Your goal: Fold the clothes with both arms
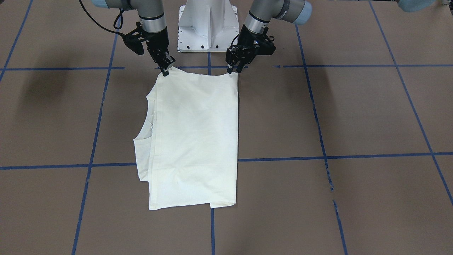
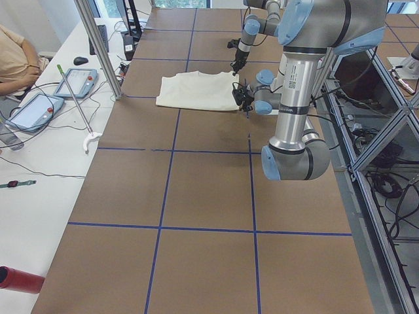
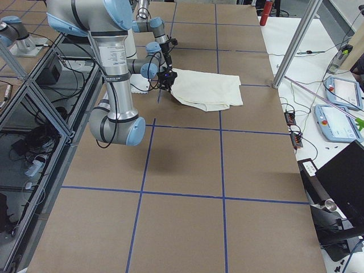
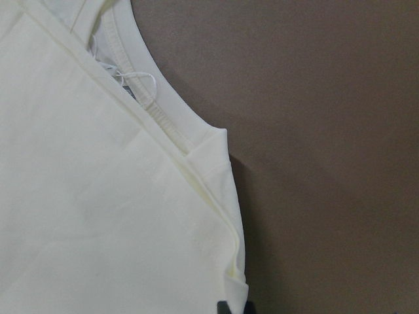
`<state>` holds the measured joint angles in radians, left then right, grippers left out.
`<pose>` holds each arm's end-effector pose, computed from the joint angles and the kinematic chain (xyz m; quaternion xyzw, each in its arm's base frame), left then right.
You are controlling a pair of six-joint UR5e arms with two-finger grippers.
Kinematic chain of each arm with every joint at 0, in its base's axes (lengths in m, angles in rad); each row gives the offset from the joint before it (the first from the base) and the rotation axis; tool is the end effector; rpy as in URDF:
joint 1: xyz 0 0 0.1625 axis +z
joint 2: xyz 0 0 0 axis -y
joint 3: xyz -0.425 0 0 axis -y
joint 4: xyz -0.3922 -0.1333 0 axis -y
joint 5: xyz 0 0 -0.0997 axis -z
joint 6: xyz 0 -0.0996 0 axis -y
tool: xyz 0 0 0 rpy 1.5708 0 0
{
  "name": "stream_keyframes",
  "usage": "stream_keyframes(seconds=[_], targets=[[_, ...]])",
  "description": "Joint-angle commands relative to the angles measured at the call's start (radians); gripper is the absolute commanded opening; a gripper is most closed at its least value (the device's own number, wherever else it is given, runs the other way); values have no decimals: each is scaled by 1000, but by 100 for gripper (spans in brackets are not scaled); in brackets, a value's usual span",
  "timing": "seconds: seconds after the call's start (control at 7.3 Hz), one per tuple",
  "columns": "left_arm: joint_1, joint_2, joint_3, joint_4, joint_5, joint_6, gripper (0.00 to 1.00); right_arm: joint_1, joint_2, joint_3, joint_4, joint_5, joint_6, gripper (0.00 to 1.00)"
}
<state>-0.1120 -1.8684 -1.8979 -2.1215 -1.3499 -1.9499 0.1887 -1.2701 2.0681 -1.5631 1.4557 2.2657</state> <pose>0.5499 -0.2180 0.2849 0.0175 0.5584 -0.2604 0.7875 -0.5034 -0.2435 0.2842 -0.0468 -0.3922 0.4131 0.8206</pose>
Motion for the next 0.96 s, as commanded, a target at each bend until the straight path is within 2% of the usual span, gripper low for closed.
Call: stream_keyframes(seconds=[0.0, 0.14, 0.27, 0.41, 0.55, 0.82], targets=[[-5, 0, 19, 0, 0, 0, 53, 0, 0, -2, 0, 0, 0, 0], [-5, 0, 34, 0, 0, 2, 52, 0, 0, 0, 0, 0, 0, 0], [-5, -2, 31, 0, -2, 0, 45, 0, 0, 0, 0, 0, 0, 0], [-6, -5, 31, 0, -2, -3, 31, 0, 0, -2, 0, 0, 0, 0], [-8, -5, 28, 0, -2, -3, 0, 0, 0, -2, 0, 0, 0, 0], [-8, -18, 25, -2, 0, -1, 0, 0, 0, -2, 0, 0, 0, 0]])
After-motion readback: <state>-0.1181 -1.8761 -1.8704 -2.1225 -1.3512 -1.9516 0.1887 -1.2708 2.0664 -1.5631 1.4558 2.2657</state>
